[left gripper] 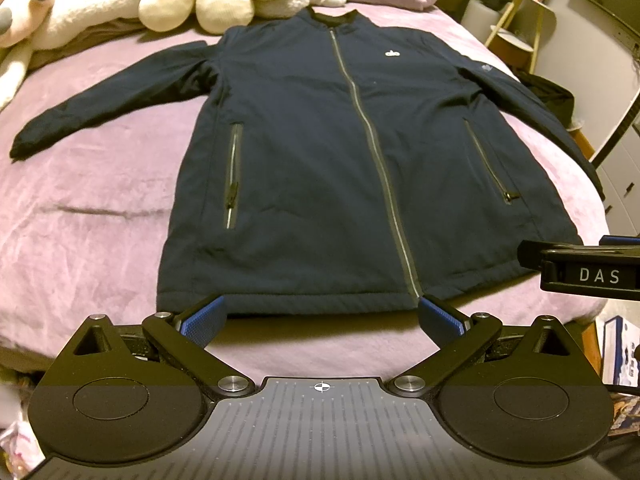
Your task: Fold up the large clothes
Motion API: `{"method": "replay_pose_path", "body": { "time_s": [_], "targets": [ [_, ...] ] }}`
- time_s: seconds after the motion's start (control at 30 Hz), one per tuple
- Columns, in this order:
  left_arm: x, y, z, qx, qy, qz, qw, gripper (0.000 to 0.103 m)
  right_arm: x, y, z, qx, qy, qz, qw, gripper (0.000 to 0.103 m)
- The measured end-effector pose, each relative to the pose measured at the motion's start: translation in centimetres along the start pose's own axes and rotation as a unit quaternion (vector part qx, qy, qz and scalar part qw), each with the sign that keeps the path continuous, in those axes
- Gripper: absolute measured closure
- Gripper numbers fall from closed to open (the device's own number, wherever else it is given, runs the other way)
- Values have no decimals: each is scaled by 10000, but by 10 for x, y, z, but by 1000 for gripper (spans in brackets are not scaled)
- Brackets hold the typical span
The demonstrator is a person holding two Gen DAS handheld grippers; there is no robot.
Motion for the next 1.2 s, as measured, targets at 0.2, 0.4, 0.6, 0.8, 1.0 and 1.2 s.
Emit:
{"method": "replay_pose_path", "body": {
  "time_s": [0.2, 0.4, 0.6, 0.8, 1.0, 1.2],
  "targets": [
    [0, 0, 0, 1, -3, 3, 10000, 0, 0, 0, 0, 1, 13, 6, 10000, 0],
    [0, 0, 0, 0, 3, -1, 10000, 0, 0, 0, 0, 4, 16, 12, 10000, 0],
    [4, 1, 3, -2, 12, 0, 10000, 0, 1, 0, -1, 19, 29, 14, 10000, 0],
    [4, 0, 1, -7, 21, 2, 10000, 0, 4, 0, -2, 24, 47, 25, 10000, 0],
    [6, -4, -3, -17, 44, -15, 10000, 0, 7, 1, -3, 33, 69, 46, 10000, 0],
    [11, -2, -5, -53, 147, -37, 9999, 0, 11, -1, -2, 62, 113, 102, 9999, 0]
  ]
}}
Point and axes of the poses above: each gripper's, at about its wrist camera, not at the fingertips, and x roughly the way its jaws point, y to its left, z to its top, the point moved 4 cm from there along x, roughly the way its jaws point, and after that the axes turned 7 degrees about -z, right-handed, at the moved point
